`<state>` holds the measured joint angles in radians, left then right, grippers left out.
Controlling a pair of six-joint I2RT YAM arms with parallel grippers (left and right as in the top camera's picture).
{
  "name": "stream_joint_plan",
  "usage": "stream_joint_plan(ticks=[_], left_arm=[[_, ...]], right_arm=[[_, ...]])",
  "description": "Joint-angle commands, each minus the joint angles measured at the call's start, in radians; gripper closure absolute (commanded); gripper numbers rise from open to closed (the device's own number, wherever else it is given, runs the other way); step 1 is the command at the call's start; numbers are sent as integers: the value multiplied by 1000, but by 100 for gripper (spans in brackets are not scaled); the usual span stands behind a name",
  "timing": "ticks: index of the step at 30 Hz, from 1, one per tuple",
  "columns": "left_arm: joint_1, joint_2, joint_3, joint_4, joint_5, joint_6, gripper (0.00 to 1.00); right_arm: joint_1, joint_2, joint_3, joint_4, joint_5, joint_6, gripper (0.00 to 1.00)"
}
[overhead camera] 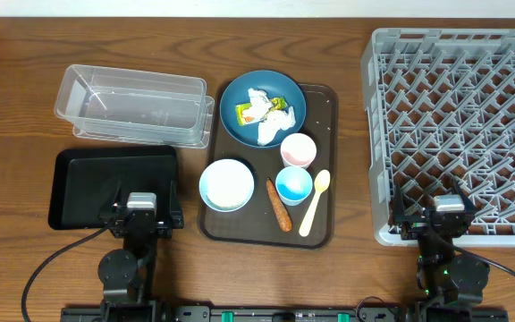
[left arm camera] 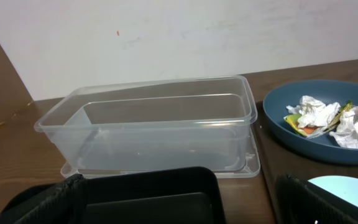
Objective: Sort waste into correct bins and load items into the dishwasher rack
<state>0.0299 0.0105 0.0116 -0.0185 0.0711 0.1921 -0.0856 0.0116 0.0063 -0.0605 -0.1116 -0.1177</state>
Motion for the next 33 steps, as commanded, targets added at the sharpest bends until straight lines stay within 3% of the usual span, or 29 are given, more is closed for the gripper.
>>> stream_joint_plan(ticks=[1,11,16,22,29,33], left_arm=[[-1,-4,-8,-45,25,13,2],[-1,-4,-8,-44,26,7,2],[-1,3,-8,-44,26,-172,2],[-1,53,23,-45,26,-198,2],[-1,252,156,-49,26,-198,2],[-1,443,290,-52,53,-198,2]], right_arm=[[21,-7,-1,-2,-1,-11,1],[21,-7,-1,19,-20,7,1],[21,-6,-1,2,0,92,1],[21,-2,12,1,75,158,1],[21,93,108,1,103,158,1],[21,246,213,1,111,143,1]])
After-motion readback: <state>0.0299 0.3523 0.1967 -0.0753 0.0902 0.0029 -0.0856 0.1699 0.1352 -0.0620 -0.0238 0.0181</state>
